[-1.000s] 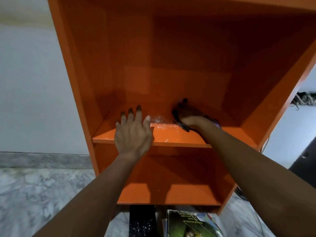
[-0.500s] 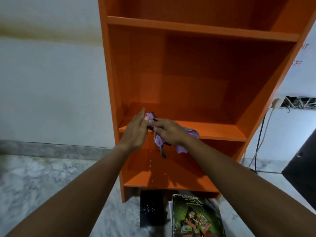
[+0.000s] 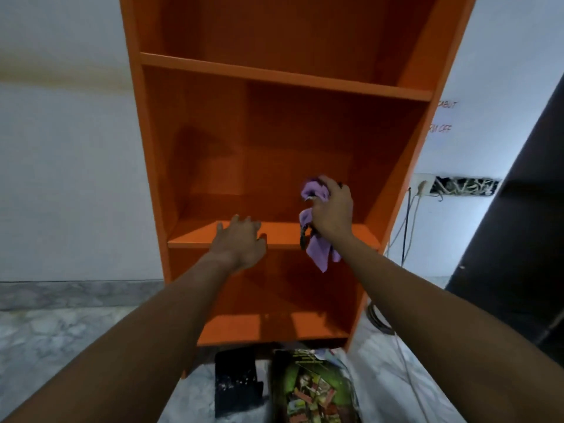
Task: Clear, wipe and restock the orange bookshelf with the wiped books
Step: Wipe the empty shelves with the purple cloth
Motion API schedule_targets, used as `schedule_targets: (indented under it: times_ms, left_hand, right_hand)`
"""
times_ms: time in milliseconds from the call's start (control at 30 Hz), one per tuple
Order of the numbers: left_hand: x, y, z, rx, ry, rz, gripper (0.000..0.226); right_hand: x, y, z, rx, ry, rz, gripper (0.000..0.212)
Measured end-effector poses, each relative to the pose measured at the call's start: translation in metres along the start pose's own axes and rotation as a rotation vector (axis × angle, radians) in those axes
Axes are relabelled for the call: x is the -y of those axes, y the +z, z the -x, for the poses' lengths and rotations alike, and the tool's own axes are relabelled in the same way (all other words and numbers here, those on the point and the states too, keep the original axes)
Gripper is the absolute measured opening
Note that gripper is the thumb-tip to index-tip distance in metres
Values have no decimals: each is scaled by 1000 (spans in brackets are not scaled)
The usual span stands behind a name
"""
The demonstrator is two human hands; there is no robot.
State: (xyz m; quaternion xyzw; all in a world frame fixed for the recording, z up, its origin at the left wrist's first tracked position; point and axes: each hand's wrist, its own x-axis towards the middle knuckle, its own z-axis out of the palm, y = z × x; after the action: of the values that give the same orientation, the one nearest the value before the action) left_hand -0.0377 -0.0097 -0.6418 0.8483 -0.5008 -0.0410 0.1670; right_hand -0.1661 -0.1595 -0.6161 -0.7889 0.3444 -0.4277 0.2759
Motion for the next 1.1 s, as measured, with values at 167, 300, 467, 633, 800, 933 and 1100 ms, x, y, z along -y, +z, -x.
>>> schedule_targets:
  times_ms: [167,300,467,633,800,933,1100]
  left_hand:
    - [-43,14,-54,2,70,-41,51]
    - [-57,35,-93,-57,61,-123,43]
    - [-41,61,-102,-201,44,-13,46]
    - [-44,63,-101,-228,26,11,46]
    - [-43,67,-103,-263,10,55,49]
    - [-33,70,-107,-351,33,209,48]
    - [-16,79,-124,-638,69,421,41]
  right_hand:
    - [-63,-21,-49,-28,58,460,33]
    - [-101,-9,-57,358,298,925,33]
    - [-115,15,-109,433,195,1074,57]
    - [-118,44,-151,395,210,1015,67]
    - [-130,52,-156,357,209,882,60]
    - [-123,52,-133,569,95,270,41]
    - [-101,78,-98,635,-33,249,21]
